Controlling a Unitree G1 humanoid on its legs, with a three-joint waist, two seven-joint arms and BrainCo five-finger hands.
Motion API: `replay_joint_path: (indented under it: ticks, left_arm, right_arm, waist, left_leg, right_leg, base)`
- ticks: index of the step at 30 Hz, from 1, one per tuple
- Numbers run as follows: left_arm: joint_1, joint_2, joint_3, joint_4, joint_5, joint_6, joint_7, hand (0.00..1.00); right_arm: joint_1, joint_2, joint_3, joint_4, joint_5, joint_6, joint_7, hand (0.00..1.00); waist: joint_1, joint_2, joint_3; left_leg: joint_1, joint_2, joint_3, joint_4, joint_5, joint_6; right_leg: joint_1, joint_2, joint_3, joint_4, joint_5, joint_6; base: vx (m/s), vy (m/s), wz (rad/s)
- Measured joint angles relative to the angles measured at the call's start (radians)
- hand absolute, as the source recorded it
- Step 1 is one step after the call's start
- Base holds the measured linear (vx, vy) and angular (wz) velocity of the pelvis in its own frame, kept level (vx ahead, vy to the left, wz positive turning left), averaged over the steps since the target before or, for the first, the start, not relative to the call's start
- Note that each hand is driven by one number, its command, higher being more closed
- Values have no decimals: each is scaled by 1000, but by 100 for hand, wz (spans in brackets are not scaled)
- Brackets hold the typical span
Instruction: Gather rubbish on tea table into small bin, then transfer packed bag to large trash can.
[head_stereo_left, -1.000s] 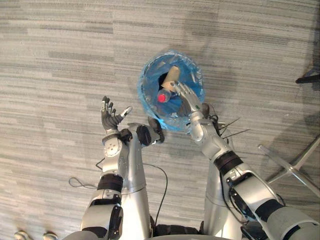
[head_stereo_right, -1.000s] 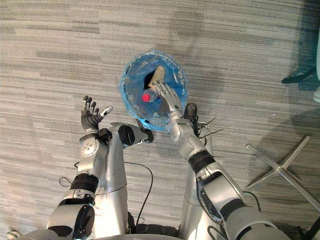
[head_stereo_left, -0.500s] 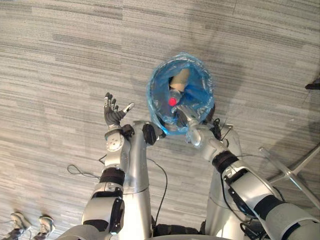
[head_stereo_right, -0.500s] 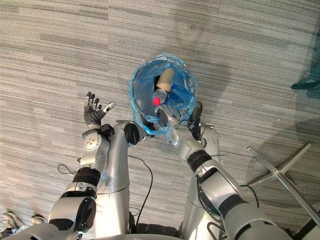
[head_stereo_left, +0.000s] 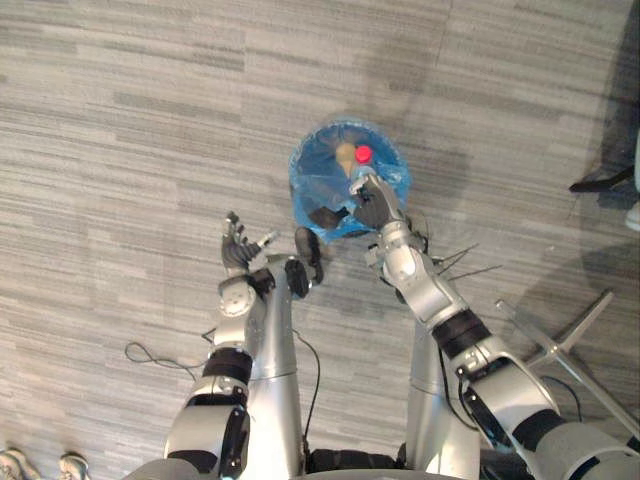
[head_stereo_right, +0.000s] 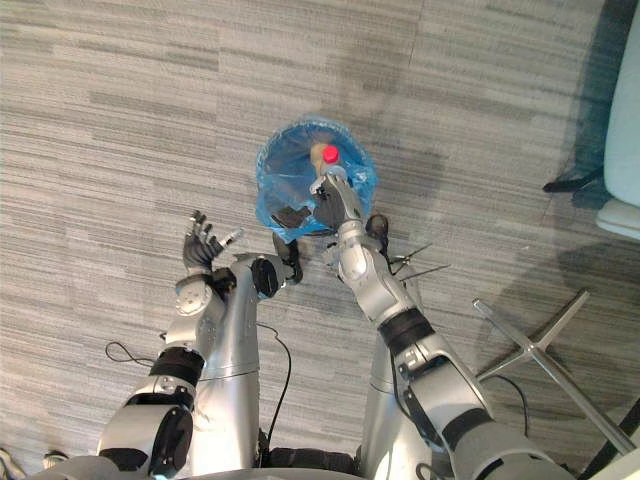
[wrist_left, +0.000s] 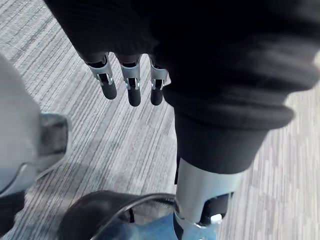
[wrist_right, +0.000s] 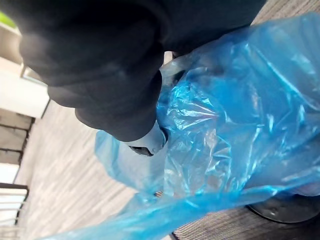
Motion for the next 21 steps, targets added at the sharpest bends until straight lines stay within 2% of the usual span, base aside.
replay_joint_path:
  ticks: [2, 4, 5, 6, 7, 8, 9, 12, 14, 17, 21]
  left_arm:
    - [49, 1, 0, 0, 18, 2, -10, 0]
    - [120, 8, 1, 3, 33, 4, -18, 0]
    - [139, 8, 1, 3, 34, 5, -19, 0]
    - [180, 5, 0, 14, 35, 10, -21, 0]
    - [221, -1, 0, 37, 38, 15, -32, 0]
    - [241, -2, -2, 50, 43, 19, -40, 0]
    - [306, 6, -27, 86, 64, 21, -52, 0]
    - [363, 28, -59, 124, 78, 22, -68, 0]
    - [383, 47, -76, 140, 98, 22, -85, 0]
    - [392, 65, -76, 141, 112, 19, -104, 0]
    - [391, 90, -75, 153, 114, 16, -105, 0]
  right_arm:
    - [84, 21, -1, -65, 41, -11, 13, 100]
    - [198, 43, -2, -156, 88, -33, 32, 100]
    - [227, 44, -3, -181, 106, -39, 40, 100]
    - [283, 47, -4, -224, 124, -46, 48, 100]
    - [341, 50, -11, -260, 151, -60, 66, 100]
    - [369, 52, -17, -276, 161, -69, 75, 100]
    - [425, 58, -19, -303, 198, -101, 108, 100]
    - [447, 41, -19, -324, 230, -124, 153, 100]
    - [448, 23, -21, -330, 239, -135, 191, 100]
    - [447, -6, -21, -330, 270, -139, 234, 100]
    - [415, -4, -12, -332, 277, -148, 257, 100]
  waist:
    - [-1, -15, -9]
    - [-4, -51, -47]
    - [-4, -60, -59]
    - [-5, -74, -96]
    - [-10, -79, -146]
    - [-16, -80, -170]
    - [-29, -87, -239]
    - [-48, -87, -313]
    - [-51, -85, -347]
    - [-51, -80, -364]
    - [-50, -78, -369]
  left_leg:
    - [105, -8, -4, -75, 21, -12]
    - [239, -19, -8, -173, 46, -24]
    - [274, -20, -9, -198, 53, -27]
    - [337, -23, -8, -252, 65, -33]
    - [393, -25, -8, -304, 77, -34]
    - [422, -28, -8, -331, 84, -35]
    - [512, -40, -4, -427, 111, -38]
    - [606, -52, 3, -547, 152, -40]
    - [677, -59, 20, -631, 181, -39]
    - [754, -72, 48, -697, 201, -35]
    - [759, -91, 105, -719, 210, -24]
  right_leg:
    - [109, -1, -16, -63, 6, -3]
    - [243, 0, -37, -144, 13, -7]
    - [277, 2, -41, -169, 17, -7]
    - [344, 6, -50, -220, 26, -5]
    - [404, 12, -58, -275, 35, 0]
    - [434, 16, -59, -304, 40, 5]
    - [523, 23, -61, -397, 65, 10]
    - [620, 40, -56, -539, 121, 19]
    - [697, 52, -46, -644, 171, 26]
    - [771, 58, -14, -737, 219, 34]
    - [748, 59, 75, -787, 289, 55]
  base:
    - [52, -99, 20]
    - [95, -110, 20]
    - [135, -69, 18]
    - [162, -41, 13]
    - [173, -28, 10]
    - [236, 6, 9]
    - [208, 18, 3]
    - [201, 33, -7]
    - [164, 53, -16]
    - [76, 59, -26]
    - [-44, 89, -65]
